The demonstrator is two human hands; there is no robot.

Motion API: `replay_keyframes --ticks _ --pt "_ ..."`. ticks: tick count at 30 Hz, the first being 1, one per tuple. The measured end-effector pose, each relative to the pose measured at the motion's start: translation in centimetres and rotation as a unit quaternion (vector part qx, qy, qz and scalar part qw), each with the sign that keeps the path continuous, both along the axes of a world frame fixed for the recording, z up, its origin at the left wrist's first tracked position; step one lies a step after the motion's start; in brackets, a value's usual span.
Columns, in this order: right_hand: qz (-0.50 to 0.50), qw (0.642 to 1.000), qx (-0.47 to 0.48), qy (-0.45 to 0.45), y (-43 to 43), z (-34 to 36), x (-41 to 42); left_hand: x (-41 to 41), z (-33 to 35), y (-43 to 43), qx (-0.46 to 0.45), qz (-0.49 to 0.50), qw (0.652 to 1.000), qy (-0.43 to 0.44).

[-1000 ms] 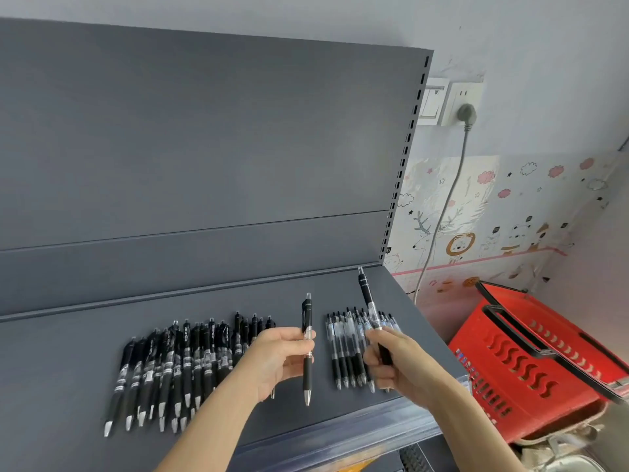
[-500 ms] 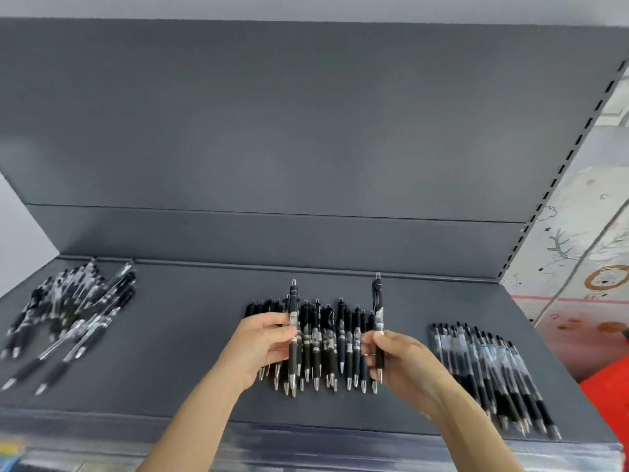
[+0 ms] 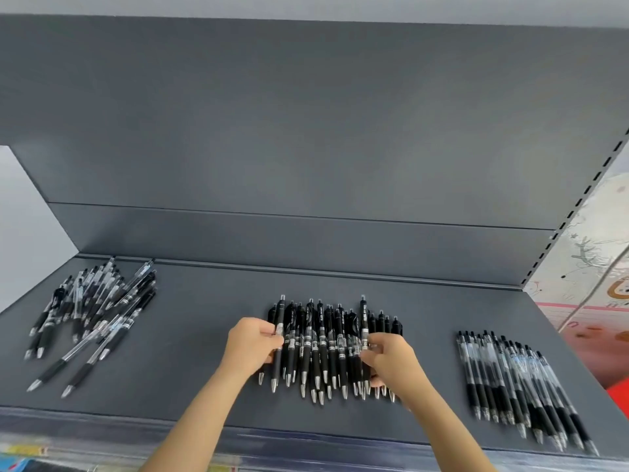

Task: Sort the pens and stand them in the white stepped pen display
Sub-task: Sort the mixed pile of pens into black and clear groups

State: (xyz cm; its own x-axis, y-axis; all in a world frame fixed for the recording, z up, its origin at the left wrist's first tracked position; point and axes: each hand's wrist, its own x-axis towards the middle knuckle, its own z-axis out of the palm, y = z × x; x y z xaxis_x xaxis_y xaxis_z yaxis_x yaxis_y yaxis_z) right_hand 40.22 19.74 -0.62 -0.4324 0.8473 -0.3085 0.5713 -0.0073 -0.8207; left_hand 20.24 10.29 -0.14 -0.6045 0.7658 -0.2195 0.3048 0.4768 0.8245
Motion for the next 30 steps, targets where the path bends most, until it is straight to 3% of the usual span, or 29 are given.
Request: replay_keyframes --ticks 3,9,20,30 --pt "0.001 0.992 0.099 -0.074 -0.3 -0.1 -1.2 0.5 -0.9 0.8 -0.039 -0.035 0.992 0.114" --pt "0.027 0.974 0.161 -0.155 -1.5 0.1 -1.1 1.5 -1.2 0.3 -0.044 -0.047 0.988 0.139" --pt "0.085 0.963 0.240 -0.086 -2.6 0.6 -3.3 -0.3 0.0 -3.4 0.003 -0.014 0.983 0.182" --pt "0.176 0.957 0.204 -0.107 -8.0 1.1 -16.1 -12.4 -0.1 -11.1 0.010 0.059 0.985 0.165"
